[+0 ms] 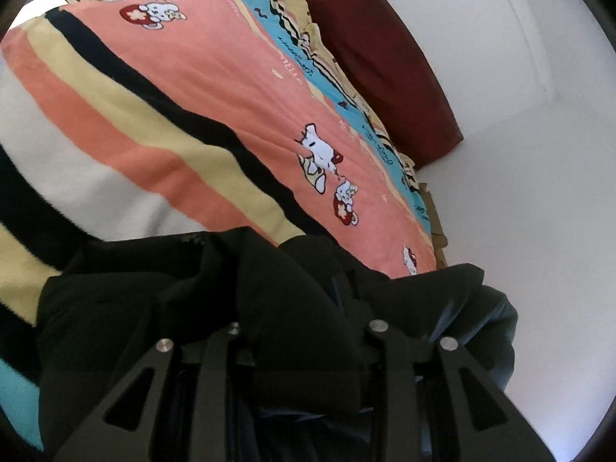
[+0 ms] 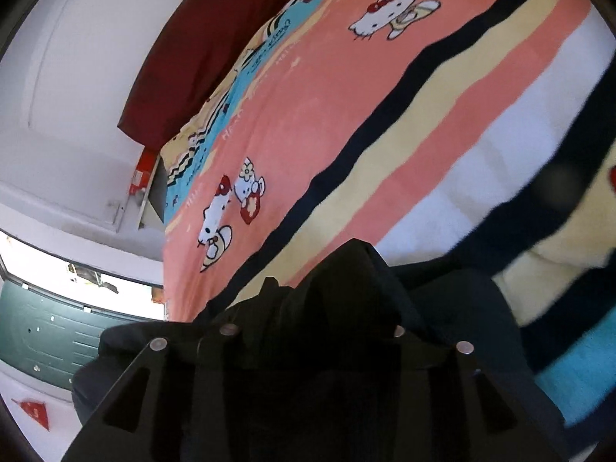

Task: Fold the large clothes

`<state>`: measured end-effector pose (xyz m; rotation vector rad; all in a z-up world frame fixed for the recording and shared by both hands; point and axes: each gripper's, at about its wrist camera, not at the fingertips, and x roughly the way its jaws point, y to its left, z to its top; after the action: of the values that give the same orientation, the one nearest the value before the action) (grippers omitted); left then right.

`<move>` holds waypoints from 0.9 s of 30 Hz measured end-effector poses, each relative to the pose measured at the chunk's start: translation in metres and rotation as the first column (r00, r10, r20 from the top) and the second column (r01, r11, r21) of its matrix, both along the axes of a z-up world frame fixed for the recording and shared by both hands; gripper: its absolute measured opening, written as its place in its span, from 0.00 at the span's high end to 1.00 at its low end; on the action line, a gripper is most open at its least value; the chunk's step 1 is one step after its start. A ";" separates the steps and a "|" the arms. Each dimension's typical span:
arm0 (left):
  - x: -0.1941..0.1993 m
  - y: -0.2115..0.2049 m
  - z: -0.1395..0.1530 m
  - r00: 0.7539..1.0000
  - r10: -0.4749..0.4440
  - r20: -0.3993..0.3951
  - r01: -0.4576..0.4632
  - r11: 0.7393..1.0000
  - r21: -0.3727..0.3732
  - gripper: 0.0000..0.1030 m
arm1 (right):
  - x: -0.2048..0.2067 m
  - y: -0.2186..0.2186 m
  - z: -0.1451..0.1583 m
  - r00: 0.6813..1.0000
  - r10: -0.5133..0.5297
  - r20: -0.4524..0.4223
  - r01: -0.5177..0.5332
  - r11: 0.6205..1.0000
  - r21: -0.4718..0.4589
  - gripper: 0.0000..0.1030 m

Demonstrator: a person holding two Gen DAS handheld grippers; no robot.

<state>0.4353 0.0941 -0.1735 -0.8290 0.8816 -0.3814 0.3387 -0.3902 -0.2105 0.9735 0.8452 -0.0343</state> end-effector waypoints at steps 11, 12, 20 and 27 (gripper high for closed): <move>-0.006 0.032 0.009 1.000 0.022 -0.008 -0.023 0.964 -0.266 0.58 | -0.017 -0.022 0.022 0.993 0.033 0.112 -0.032 0.999 -0.010 0.06; -0.006 0.036 0.010 0.999 0.031 -0.011 -0.033 0.956 -0.292 0.56 | -0.021 -0.024 0.027 0.993 0.029 0.114 -0.027 0.999 -0.019 0.06; -0.030 0.061 0.040 0.993 0.122 -0.011 -0.120 0.960 -0.252 0.49 | -0.048 -0.015 0.070 0.985 0.088 0.148 -0.069 0.989 -0.127 0.06; -0.060 0.047 0.088 0.993 0.095 0.067 -0.097 0.995 0.023 0.49 | -0.066 0.037 0.096 0.965 0.221 0.143 -0.177 0.947 -0.267 0.06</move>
<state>0.3749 0.1413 -0.0859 -0.8275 0.7812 -0.3106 0.2725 -0.3528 -0.1144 0.6379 0.7557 0.1130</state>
